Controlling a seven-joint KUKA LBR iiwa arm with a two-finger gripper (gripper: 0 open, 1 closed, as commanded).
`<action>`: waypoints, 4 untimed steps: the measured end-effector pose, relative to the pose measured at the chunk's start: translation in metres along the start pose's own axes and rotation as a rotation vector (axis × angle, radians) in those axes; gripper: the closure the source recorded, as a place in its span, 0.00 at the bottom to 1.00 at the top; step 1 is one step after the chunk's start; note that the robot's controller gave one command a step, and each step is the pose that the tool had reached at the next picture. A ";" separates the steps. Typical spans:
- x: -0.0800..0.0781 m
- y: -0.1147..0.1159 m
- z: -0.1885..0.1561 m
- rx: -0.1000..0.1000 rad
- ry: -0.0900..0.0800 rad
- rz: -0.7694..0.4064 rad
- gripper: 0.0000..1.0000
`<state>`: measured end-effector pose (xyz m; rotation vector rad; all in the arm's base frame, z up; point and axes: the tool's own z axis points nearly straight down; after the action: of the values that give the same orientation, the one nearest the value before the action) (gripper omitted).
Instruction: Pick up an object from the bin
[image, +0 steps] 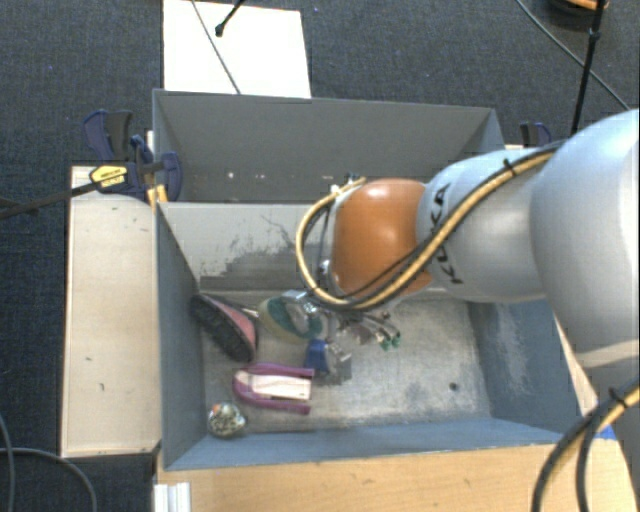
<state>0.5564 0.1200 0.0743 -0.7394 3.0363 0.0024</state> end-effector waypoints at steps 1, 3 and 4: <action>0.002 0.000 0.001 -0.002 0.008 0.005 1.00; -0.053 0.045 -0.049 0.000 0.009 0.169 1.00; -0.045 0.052 -0.175 0.000 0.004 0.164 1.00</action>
Offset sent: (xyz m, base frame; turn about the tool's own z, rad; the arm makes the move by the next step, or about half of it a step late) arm 0.0000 0.0000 0.0000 0.0000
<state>0.5702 0.1859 0.2501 -0.4886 3.0910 0.0029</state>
